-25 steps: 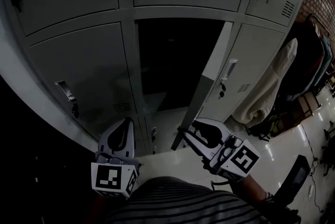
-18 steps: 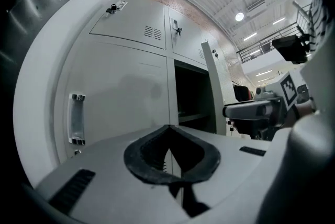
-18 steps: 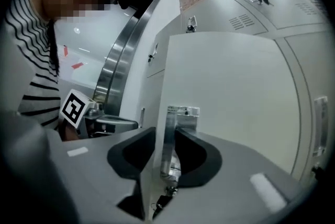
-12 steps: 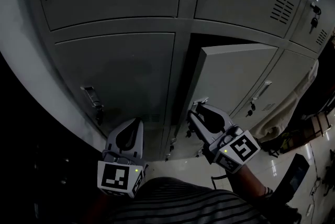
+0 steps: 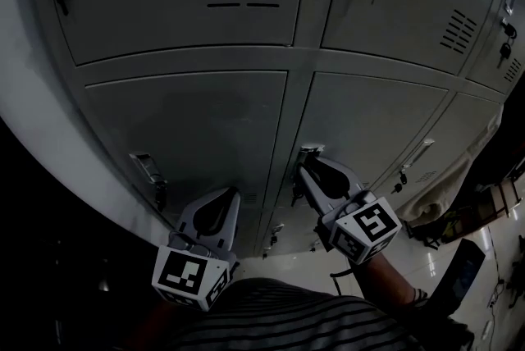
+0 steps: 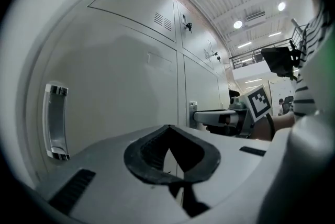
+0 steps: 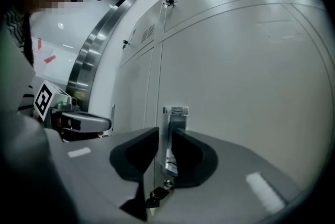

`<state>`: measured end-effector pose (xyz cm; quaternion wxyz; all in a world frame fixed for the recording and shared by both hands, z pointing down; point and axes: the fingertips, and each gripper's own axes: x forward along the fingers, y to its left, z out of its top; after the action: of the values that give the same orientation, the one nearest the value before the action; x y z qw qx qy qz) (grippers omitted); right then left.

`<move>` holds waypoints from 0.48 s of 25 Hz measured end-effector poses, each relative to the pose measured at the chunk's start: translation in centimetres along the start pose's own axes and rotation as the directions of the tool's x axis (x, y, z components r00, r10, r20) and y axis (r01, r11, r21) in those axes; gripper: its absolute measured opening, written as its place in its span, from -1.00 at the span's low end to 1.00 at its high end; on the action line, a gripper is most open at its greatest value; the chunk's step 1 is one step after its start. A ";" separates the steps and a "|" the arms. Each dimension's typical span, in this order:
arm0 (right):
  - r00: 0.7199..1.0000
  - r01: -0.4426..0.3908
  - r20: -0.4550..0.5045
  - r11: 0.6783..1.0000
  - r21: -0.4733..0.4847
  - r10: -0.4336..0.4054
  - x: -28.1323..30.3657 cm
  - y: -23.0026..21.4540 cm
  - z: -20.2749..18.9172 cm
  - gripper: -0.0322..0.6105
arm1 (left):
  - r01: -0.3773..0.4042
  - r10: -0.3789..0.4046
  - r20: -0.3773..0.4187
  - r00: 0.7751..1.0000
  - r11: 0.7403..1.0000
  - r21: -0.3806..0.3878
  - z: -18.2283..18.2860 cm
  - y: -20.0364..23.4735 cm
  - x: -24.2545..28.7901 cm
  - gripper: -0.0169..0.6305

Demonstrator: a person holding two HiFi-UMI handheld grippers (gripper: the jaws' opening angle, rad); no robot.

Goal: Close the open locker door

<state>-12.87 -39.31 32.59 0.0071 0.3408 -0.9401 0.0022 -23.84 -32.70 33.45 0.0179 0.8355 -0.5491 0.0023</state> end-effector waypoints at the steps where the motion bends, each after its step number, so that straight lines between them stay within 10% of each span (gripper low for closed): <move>1: 1.000 0.006 -0.005 1.000 -0.015 -0.006 0.1 0.0 0.0 -0.67 | 0.001 -0.001 0.001 1.000 1.000 0.000 0.1 0.0 0.1 -0.94; 12: 0.992 -0.127 0.023 0.991 0.051 0.126 -2.1 1.4 1.1 -0.47 | 0.028 -0.028 -0.033 0.999 1.000 0.010 -0.6 -2.4 0.1 -0.94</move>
<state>-12.18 -36.91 31.43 -0.0113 0.2804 -0.9595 0.0237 -21.59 -31.78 34.03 0.0227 0.8431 -0.5370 0.0188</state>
